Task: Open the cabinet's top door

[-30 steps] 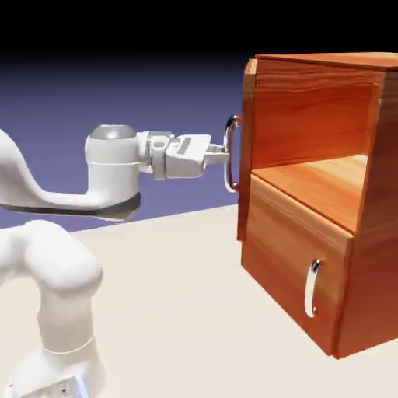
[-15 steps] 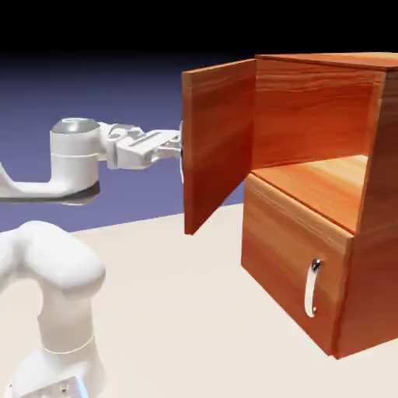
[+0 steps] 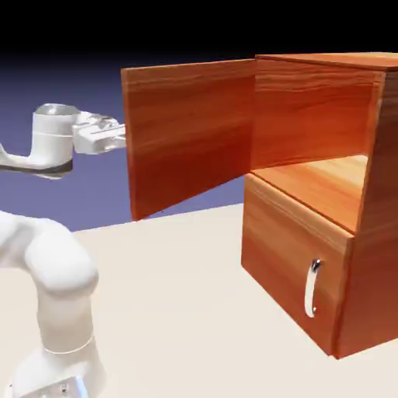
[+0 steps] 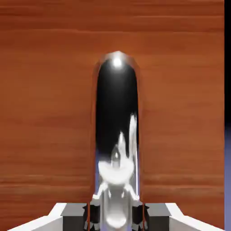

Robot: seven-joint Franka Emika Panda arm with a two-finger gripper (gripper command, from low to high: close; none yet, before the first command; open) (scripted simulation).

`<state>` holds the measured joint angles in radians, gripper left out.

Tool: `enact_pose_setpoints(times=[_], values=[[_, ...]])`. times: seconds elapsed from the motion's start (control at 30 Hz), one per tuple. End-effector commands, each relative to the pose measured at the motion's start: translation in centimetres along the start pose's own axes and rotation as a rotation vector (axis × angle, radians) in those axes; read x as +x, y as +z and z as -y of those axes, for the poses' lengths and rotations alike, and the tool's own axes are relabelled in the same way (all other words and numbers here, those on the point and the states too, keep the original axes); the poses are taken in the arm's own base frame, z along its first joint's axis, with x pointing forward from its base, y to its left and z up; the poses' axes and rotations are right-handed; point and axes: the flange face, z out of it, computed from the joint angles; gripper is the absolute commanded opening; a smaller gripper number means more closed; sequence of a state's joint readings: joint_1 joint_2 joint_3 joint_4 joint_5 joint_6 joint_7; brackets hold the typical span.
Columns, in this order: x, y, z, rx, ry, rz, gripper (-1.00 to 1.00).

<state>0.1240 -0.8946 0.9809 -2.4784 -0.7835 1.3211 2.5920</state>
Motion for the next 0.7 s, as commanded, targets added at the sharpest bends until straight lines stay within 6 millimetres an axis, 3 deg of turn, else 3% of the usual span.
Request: enact_pose_setpoints(times=[0.0, 0.23, 0.67], values=[[-0.2, -0.9, 0.2, -0.017, 0.000, -0.017, -1.00], [-2.0, -6.1, 2.0, -0.113, 0.000, -0.113, -1.00], [-5.7, -13.4, 5.7, -0.264, 0.000, -0.264, -1.00]])
